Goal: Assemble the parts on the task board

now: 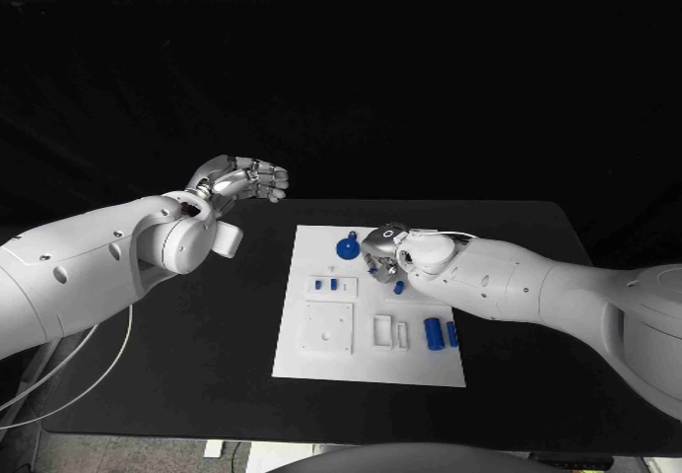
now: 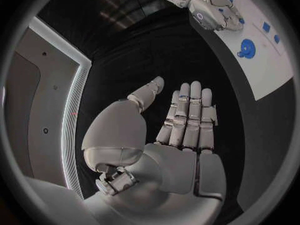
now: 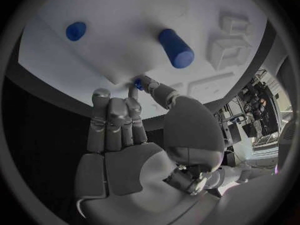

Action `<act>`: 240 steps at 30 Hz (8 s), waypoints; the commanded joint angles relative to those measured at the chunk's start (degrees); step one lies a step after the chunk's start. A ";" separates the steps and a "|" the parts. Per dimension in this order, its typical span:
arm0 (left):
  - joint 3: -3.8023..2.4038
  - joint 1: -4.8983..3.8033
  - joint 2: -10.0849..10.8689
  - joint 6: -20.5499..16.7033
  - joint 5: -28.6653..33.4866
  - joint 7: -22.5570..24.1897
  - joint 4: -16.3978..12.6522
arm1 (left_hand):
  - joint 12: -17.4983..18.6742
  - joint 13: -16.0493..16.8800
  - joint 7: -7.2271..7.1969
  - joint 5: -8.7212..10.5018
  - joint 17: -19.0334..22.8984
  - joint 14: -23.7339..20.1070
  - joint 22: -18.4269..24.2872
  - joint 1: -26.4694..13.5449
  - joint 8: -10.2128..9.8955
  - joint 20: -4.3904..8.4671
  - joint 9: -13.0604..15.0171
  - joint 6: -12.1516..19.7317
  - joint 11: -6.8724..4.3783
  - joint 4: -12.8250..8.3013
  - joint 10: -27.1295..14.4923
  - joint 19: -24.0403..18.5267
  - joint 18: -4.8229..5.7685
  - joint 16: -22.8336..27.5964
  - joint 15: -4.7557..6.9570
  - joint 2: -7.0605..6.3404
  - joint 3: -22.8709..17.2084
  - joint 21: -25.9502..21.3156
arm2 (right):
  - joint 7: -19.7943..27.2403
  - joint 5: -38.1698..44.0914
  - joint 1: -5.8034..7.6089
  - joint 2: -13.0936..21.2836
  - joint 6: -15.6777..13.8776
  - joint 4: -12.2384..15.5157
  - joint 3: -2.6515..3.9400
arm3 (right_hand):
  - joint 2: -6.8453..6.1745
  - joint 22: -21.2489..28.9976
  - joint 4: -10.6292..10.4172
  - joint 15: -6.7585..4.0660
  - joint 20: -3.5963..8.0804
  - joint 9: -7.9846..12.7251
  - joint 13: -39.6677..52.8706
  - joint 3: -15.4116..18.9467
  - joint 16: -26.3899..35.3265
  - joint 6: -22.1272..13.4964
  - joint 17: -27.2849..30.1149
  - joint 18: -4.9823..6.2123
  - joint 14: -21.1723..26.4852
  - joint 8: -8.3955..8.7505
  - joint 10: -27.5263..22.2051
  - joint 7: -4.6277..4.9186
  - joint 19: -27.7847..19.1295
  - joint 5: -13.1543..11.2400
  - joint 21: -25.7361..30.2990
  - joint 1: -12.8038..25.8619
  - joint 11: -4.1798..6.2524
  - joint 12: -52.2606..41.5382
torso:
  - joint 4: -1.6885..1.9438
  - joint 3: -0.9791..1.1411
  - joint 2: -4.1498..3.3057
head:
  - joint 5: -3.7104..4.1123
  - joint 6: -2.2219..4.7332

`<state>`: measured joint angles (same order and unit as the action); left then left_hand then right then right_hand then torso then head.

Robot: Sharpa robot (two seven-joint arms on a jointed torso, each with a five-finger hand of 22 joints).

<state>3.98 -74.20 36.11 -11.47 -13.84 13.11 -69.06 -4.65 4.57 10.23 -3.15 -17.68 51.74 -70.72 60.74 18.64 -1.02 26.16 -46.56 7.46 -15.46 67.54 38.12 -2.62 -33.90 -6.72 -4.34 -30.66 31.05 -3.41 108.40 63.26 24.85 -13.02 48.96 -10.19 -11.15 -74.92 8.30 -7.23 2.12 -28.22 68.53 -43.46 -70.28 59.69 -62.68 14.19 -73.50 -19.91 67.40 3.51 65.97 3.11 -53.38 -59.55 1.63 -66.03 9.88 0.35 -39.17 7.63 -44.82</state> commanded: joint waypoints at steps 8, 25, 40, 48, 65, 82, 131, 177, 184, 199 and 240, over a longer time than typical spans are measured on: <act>-0.03 -0.05 0.51 0.62 -0.76 -4.40 0.18 | -0.48 0.08 -0.12 -0.11 -1.42 2.63 -0.51 -0.22 0.66 0.95 -0.21 -0.30 -0.41 0.67 1.32 2.72 -0.89 -1.21 1.16 -0.40 0.65 0.56 | -2.30 -1.96 0.90 2.42 -3.83 4.96 0.80 | -0.12 -0.95 -1.26 -0.35 0.19 -0.21 0.63 -0.34 -0.22 1.86 -0.24 0.81 -0.53 -0.35 1.40 0.87 0.77 -0.29 -0.33 1.04 0.27 -0.64 | -0.06 -0.08 0.08 | 0.21 0.16; 0.90 -0.02 -1.01 0.11 -3.68 -14.52 2.45 | -0.14 -0.11 -0.15 -0.09 -2.21 4.04 -0.54 -0.62 0.74 1.70 -0.42 -0.29 -0.30 1.14 1.15 4.43 -1.00 -1.33 1.86 -1.65 0.65 0.68 | -6.23 -4.00 2.54 6.85 -7.79 14.71 5.22 | -1.02 -0.92 -1.53 -0.50 0.44 -0.25 0.70 -0.81 -0.26 1.97 -0.32 0.81 -0.66 -0.39 1.70 0.77 1.02 -0.29 -0.38 0.83 0.38 -0.55 | -0.08 0.02 0.04 | 0.29 0.89; 3.41 0.00 -6.48 -0.49 0.25 -21.54 6.51 | 0.62 -0.47 -0.41 -0.01 -2.40 3.02 -0.15 -1.01 1.16 1.36 -0.56 -0.77 0.25 2.27 0.03 4.02 -0.71 0.64 1.28 -3.67 0.16 -0.72 | -7.80 -5.03 3.22 8.73 -9.11 20.82 8.02 | -1.33 -0.90 -1.67 -0.55 0.55 -0.27 0.67 -1.17 -0.23 1.98 -0.33 0.81 -0.72 -0.39 1.74 0.74 1.13 -0.29 -0.36 0.52 0.41 -0.38 | -0.09 0.00 0.05 | -0.11 2.02; 3.90 0.31 -8.98 0.71 5.67 -20.88 7.50 | 0.71 -0.54 -0.29 0.06 -2.47 2.78 -0.11 -1.41 1.12 1.17 -0.67 -0.60 0.36 2.91 -0.30 3.85 -0.70 1.22 1.08 -4.14 0.17 -1.09 | -8.01 -4.88 3.23 8.05 -9.16 21.38 8.17 | -1.38 -0.89 -1.67 -0.57 0.59 -0.28 0.69 -1.30 -0.21 1.98 -0.34 0.81 -0.74 -0.39 1.78 0.73 1.16 -0.29 -0.36 0.34 0.42 -0.35 | -0.01 -0.02 -0.03 | -0.31 2.24; 4.28 0.35 -11.30 2.74 6.37 -21.82 8.14 | 0.86 -0.67 -0.06 0.14 -2.83 2.15 -0.28 -2.06 0.97 0.73 -0.98 0.03 0.55 4.67 -1.41 3.21 -0.75 2.54 0.64 -5.91 0.06 -1.95 | -8.17 -3.67 3.23 7.32 -9.33 21.60 8.21 | -1.61 -0.89 -1.74 -0.59 0.64 -0.31 0.75 -1.42 -0.19 2.04 -0.34 0.81 -0.81 -0.42 1.91 0.71 1.25 -0.29 -0.38 0.12 0.44 -0.35 | 0.04 -0.01 -0.06 | -0.68 2.20; 4.93 0.40 -13.13 2.42 5.71 -22.84 9.31 | 0.87 -0.68 -0.03 0.12 -3.10 1.88 -0.53 -1.24 0.94 0.53 -1.08 0.31 0.81 4.70 -2.13 2.81 -0.75 3.05 0.45 -5.65 -0.18 -2.27 | -8.25 -3.44 3.26 6.82 -9.61 21.91 8.21 | -1.71 -0.89 -1.86 -0.61 0.67 -0.33 0.81 -1.53 -0.18 2.07 -0.35 0.81 -0.88 -0.44 2.02 0.69 1.33 -0.29 -0.39 -0.03 0.46 -0.35 | 0.08 -0.03 -0.02 | -0.56 2.12; 4.98 0.99 -15.79 1.89 5.57 -22.14 11.41 | -0.56 -0.21 -1.93 0.10 -6.64 4.69 -2.22 3.38 3.14 1.85 -1.25 -3.78 -1.39 1.48 3.05 4.81 -0.13 2.56 2.03 1.09 -4.00 -2.49 | -8.36 -3.27 3.25 6.29 -9.30 22.27 8.22 | -1.88 -0.87 -2.09 -0.64 0.71 -0.35 0.91 -1.69 -0.14 2.08 -0.35 0.81 -0.99 -0.44 2.20 0.68 1.43 -0.29 -0.38 -0.22 0.48 -0.34 | 0.07 -0.04 -0.02 | -0.45 2.11; 4.97 0.99 -15.63 -2.13 6.26 -20.22 11.58 | -1.68 0.57 -3.95 -0.62 -11.58 9.74 -3.66 5.11 5.27 4.13 -1.30 -9.59 -3.61 -0.56 9.45 9.50 -0.14 2.01 4.24 1.72 -8.45 -1.60 | -8.29 -5.09 3.27 6.19 -11.08 21.48 8.20 | -4.57 -0.72 -2.73 -0.06 0.45 0.15 -1.27 -1.46 0.70 -0.15 -0.23 0.81 -0.32 0.87 -1.18 1.52 0.72 -0.30 0.35 -0.22 -0.30 3.44 | 0.16 -0.14 0.00 | -0.45 1.92; 4.97 0.98 -15.41 -2.18 4.63 -19.86 11.73 | -1.65 0.59 -3.99 -0.84 -11.81 9.91 -3.72 5.12 5.29 4.20 -1.29 -9.70 -3.63 -0.64 9.62 9.68 -0.14 2.11 4.28 1.69 -8.62 -1.58 | -8.07 -7.15 3.27 6.92 -16.00 21.54 8.20 | -5.94 -0.64 -1.65 1.71 -0.55 1.66 -1.57 -0.26 1.85 -6.69 -0.28 0.81 1.63 4.36 -3.75 3.69 -1.14 -0.31 1.63 -0.40 -2.37 4.95 | 0.12 -0.04 0.01 | -0.63 1.92; 5.00 0.94 -15.36 0.70 -23.61 -15.58 14.07 | -1.55 0.63 -4.04 -1.23 -12.23 10.21 -3.87 5.25 5.28 4.30 -1.29 -9.81 -3.67 -0.92 9.82 10.00 -0.19 2.28 4.32 1.73 -8.86 -1.51 | -6.00 -15.70 3.79 10.44 -20.95 21.48 9.93 | -6.02 -0.69 -0.14 2.66 -1.61 1.92 -2.04 -0.59 2.40 -8.68 -0.53 0.81 2.98 5.08 -5.04 4.66 -2.33 0.18 2.60 -0.82 -3.29 5.50 | -0.01 -0.03 0.03 | -0.95 2.01; 6.08 8.01 -23.75 -7.52 -62.14 2.56 31.35 | -1.06 0.69 -4.27 -1.51 -13.54 10.62 -4.47 6.72 5.24 4.39 -1.21 -10.43 -3.79 -1.22 10.22 10.05 -0.20 3.18 4.42 0.71 -9.09 -1.63 | 7.90 -51.04 6.61 12.34 -24.02 22.14 13.54 | -3.18 -0.55 1.58 3.78 -6.06 2.49 -11.53 2.39 11.02 -10.26 6.56 0.63 8.48 4.86 -8.07 5.59 -9.80 11.10 9.40 -1.10 -4.26 12.50 | -1.12 0.21 -0.13 | -0.01 2.01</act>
<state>10.07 -66.17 12.64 -17.38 -75.50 13.65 -37.86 -5.52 5.22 6.03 -4.35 -31.16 61.99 -74.93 66.79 24.13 3.36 24.91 -56.71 3.70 -16.65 77.28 48.03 -2.23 -31.01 -2.42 -3.61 -39.43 29.26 3.16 58.41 69.86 37.27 -36.63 71.00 3.31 -14.75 -74.95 9.88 -3.30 -3.90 -25.78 57.06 -41.27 -59.52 49.58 -56.16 14.29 -65.40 -14.92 59.58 8.79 56.38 13.98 -44.29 -60.64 -2.66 -53.87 8.92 0.47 -39.27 7.62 -42.87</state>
